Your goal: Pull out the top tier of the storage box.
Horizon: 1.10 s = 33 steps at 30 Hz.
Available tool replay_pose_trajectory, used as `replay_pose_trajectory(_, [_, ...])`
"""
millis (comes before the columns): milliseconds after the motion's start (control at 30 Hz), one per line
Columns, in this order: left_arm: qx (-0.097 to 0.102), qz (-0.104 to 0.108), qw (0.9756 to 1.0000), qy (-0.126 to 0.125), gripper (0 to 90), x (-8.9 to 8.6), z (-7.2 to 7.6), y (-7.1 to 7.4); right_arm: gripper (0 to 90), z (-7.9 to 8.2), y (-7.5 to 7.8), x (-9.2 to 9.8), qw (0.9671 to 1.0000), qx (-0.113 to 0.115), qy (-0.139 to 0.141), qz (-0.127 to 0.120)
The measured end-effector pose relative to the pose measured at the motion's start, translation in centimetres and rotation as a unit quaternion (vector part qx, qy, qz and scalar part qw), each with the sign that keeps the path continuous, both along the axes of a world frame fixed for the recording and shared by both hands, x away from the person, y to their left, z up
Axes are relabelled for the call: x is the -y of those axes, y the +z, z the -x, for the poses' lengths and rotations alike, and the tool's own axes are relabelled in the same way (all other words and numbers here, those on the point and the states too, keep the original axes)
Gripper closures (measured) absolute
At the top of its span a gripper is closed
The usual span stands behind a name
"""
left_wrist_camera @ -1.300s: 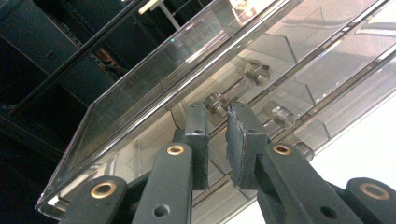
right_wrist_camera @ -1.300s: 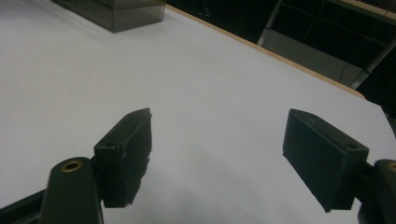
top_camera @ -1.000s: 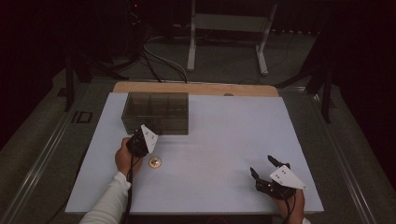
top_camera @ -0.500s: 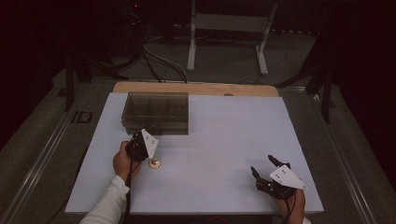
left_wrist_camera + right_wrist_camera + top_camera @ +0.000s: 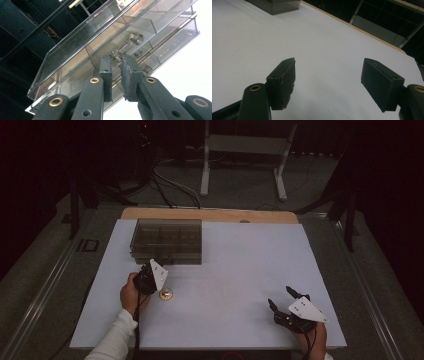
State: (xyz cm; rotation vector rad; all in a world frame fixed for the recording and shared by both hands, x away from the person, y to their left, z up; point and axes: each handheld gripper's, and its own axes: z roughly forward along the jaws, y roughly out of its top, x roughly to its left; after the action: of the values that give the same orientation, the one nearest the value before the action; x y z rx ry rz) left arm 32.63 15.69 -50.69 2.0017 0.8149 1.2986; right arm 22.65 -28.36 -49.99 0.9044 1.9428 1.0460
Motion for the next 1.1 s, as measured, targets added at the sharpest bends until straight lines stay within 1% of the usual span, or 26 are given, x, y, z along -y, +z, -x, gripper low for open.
replay_pose_trajectory(67, [-0.002, 0.002, 1.0000, -0.001, 80.4, 0.0, 0.0, 0.0, 27.0, 0.0, 0.0, 0.0, 1.0000, 0.000, 0.001, 0.001])
replay_pose_trajectory(100, [-0.011, 0.018, 0.9998, -0.008, 77.7, -0.2, 0.2, 0.3, 27.0, 0.0, 0.0, 0.0, 1.0000, -0.003, 0.003, 0.002])
replay_pose_trajectory(200, [-0.021, 0.046, 0.9986, -0.017, 73.0, -0.6, 0.3, 0.8, 26.9, -0.1, -0.1, 0.1, 0.9999, -0.010, 0.002, -0.003])
replay_pose_trajectory(300, [-0.042, 0.062, 0.9965, -0.037, 75.5, -1.2, 0.6, 1.6, 26.8, -0.1, 0.0, 0.2, 0.9999, -0.013, 0.001, -0.004])
replay_pose_trajectory(333, [-0.046, 0.072, 0.9955, -0.042, 75.5, -1.5, 0.8, 1.8, 26.8, -0.1, 0.0, 0.1, 0.9999, -0.012, 0.000, -0.004])
replay_pose_trajectory(400, [-0.053, 0.087, 0.9937, -0.047, 80.3, -2.2, 1.0, 2.3, 26.8, 0.0, 0.0, 0.1, 0.9999, -0.011, 0.003, 0.001])
replay_pose_trajectory(467, [-0.052, 0.108, 0.9915, -0.051, 84.0, -2.9, 1.1, 3.0, 26.8, -0.1, 0.0, 0.0, 0.9999, -0.011, 0.003, 0.000])
replay_pose_trajectory(500, [-0.051, 0.121, 0.9900, -0.053, 87.1, -3.3, 1.2, 3.3, 26.8, -0.1, 0.0, 0.0, 0.9999, -0.012, 0.003, 0.000])
replay_pose_trajectory(533, [-0.047, 0.136, 0.9882, -0.053, 87.4, -3.6, 1.2, 3.7, 26.8, -0.1, 0.0, -0.1, 0.9999, -0.014, 0.003, 0.000])
replay_pose_trajectory(567, [-0.047, 0.150, 0.9860, -0.055, 87.8, -4.1, 1.2, 4.0, 26.8, -0.1, 0.0, -0.1, 0.9999, -0.014, 0.004, 0.002])
replay_pose_trajectory(600, [-0.048, 0.162, 0.9839, -0.058, 90.0, -4.4, 1.1, 4.3, 26.8, -0.1, -0.1, -0.2, 0.9999, -0.015, 0.006, 0.002])
replay_pose_trajectory(633, [-0.047, 0.166, 0.9833, -0.057, 90.0, -4.7, 1.0, 4.6, 26.9, -0.1, -0.1, -0.3, 0.9998, -0.017, 0.008, 0.002])
replay_pose_trajectory(667, [-0.045, 0.167, 0.9833, -0.057, 90.0, -5.0, 1.0, 4.9, 26.9, -0.1, -0.1, -0.4, 0.9998, -0.017, 0.010, 0.004])
replay_pose_trajectory(733, [-0.057, 0.172, 0.9814, -0.063, 90.0, -5.4, 0.6, 5.3, 26.9, -0.1, -0.2, -0.5, 0.9997, -0.020, 0.011, 0.003])
replay_pose_trajectory(767, [-0.057, 0.172, 0.9814, -0.063, 90.0, -5.4, 0.6, 5.3, 26.9, -0.2, -0.3, -0.6, 0.9997, -0.021, 0.012, 0.004])
replay_pose_trajectory(800, [-0.063, 0.163, 0.9827, -0.061, 90.0, -5.6, 0.3, 5.6, 26.9, -0.2, -0.3, -0.6, 0.9996, -0.024, 0.011, 0.005])
replay_pose_trajectory(833, [-0.068, 0.166, 0.9818, -0.063, 90.0, -5.8, 0.1, 5.7, 26.9, -0.3, -0.4, -0.7, 0.9996, -0.025, 0.012, 0.005])
replay_pose_trajectory(867, [-0.074, 0.173, 0.9801, -0.063, 90.0, -6.0, -0.2, 5.8, 26.9, -0.3, -0.4, -0.7, 0.9996, -0.026, 0.013, 0.006])
replay_pose_trajectory(900, [-0.080, 0.176, 0.9792, -0.062, 90.0, -6.1, -0.4, 5.9, 26.9, -0.3, -0.4, -0.8, 0.9995, -0.027, 0.013, 0.007])
replay_pose_trajectory(933, [-0.080, 0.176, 0.9792, -0.062, 90.0, -6.1, -0.4, 5.9, 26.9, -0.3, -0.4, -0.8, 0.9995, -0.028, 0.014, 0.008])
replay_pose_trajectory(967, [-0.090, 0.173, 0.9789, -0.060, 90.0, -6.3, -1.0, 6.2, 26.9, -0.3, -0.4, -0.9, 0.9994, -0.028, 0.017, 0.008])
replay_pose_trajectory(1000, [-0.096, 0.176, 0.9779, -0.060, 90.0, -6.4, -1.4, 6.4, 27.0, -0.3, -0.5, -0.9, 0.9994, -0.028, 0.018, 0.010])
replay_pose_trajectory(1033, [-0.100, 0.172, 0.9783, -0.058, 90.0, -6.4, -1.7, 6.5, 26.9, -0.3, -0.5, -0.9, 0.9994, -0.029, 0.017, 0.011])
replay_pose_trajectory(1067, [-0.103, 0.164, 0.9795, -0.056, 90.0, -6.3, -2.0, 6.6, 27.0, -0.3, -0.5, -0.9, 0.9993, -0.030, 0.018, 0.011])
replay_pose_trajectory(1100, [-0.108, 0.157, 0.9801, -0.055, 90.0, -6.2, -2.3, 6.7, 27.0, -0.3, -0.5, -0.9, 0.9993, -0.030, 0.019, 0.010])
